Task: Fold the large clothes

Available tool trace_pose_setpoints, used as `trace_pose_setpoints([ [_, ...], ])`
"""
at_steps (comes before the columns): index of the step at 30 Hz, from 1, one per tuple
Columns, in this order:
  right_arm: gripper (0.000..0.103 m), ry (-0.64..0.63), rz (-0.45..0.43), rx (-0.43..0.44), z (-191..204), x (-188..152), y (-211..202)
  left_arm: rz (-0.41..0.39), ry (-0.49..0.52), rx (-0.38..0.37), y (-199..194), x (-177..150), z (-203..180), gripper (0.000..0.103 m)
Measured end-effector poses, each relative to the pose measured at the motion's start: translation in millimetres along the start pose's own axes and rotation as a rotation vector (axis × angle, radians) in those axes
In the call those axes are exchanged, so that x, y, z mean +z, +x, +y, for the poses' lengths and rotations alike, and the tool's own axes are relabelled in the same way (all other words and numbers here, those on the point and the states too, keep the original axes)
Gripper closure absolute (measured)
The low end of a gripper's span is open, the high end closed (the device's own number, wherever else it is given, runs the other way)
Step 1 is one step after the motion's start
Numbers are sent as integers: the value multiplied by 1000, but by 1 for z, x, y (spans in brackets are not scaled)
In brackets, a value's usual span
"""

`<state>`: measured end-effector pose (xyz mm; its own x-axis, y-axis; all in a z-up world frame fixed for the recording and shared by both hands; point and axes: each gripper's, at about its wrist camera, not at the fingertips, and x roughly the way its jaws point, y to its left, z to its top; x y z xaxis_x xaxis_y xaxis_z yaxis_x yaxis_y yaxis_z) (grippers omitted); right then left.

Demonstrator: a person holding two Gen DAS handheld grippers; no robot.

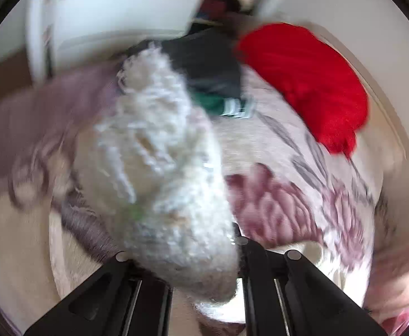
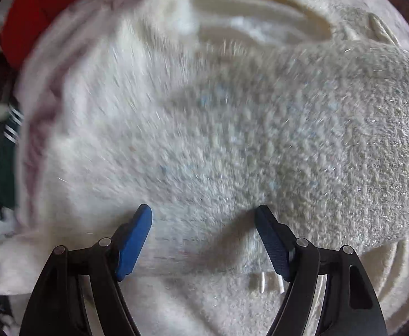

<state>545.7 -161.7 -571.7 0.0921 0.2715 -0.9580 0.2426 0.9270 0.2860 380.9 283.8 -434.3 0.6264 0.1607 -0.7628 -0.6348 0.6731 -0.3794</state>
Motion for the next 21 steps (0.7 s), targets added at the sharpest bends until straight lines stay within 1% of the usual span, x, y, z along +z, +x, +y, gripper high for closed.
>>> trace_pose_setpoints([
  [1,25,31,-22,49,-10,1,-12,-15,61,-25,-8,-2,-25,98],
  [2,25,60,-36,75,-20,0,-24,-24,114,-33,-13,-5,-48,98],
  [3,25,84,-43,86,-32,-1,-34,-31,177,-42,-16,-10,-75,98],
  [4,25,109,-48,94,-46,-2,-46,-33,243,-77,-14,-14,-110,98],
  [6,25,148,-62,112,-73,-7,-65,-12,340,-128,-17,-38,-163,98],
  [7,25,180,-73,116,-95,-10,-78,19,377,-174,-14,-57,-198,98],
  [8,25,199,-82,113,-110,-16,-85,51,399,-212,-12,-77,-224,99],
  [9,25,227,-96,106,-132,-20,-95,79,426,-230,-9,-97,-247,99],
  [10,25,249,-101,99,-150,-24,-101,113,469,-255,-6,-125,-276,99],
  [11,25,268,-104,92,-169,-30,-107,138,509,-277,-4,-150,-297,99],
  [12,25,289,-110,85,-188,-33,-112,167,566,-296,1,-182,-325,99],
  [14,25,331,-117,67,-223,-39,-121,216,655,-318,8,-234,-362,99],
  [15,25,362,-122,60,-245,-44,-127,251,698,-329,13,-267,-380,99],
  [17,25,406,-124,47,-276,-52,-133,311,756,-333,25,-309,-398,98],
  [18,25,419,-119,36,-291,-55,-135,341,780,-320,33,-327,-403,98],
  [19,25,429,-112,24,-305,-60,-136,383,817,-291,44,-347,-408,98],
  [21,25,436,-97,10,-326,-65,-137,460,859,-233,66,-372,-414,96],
])
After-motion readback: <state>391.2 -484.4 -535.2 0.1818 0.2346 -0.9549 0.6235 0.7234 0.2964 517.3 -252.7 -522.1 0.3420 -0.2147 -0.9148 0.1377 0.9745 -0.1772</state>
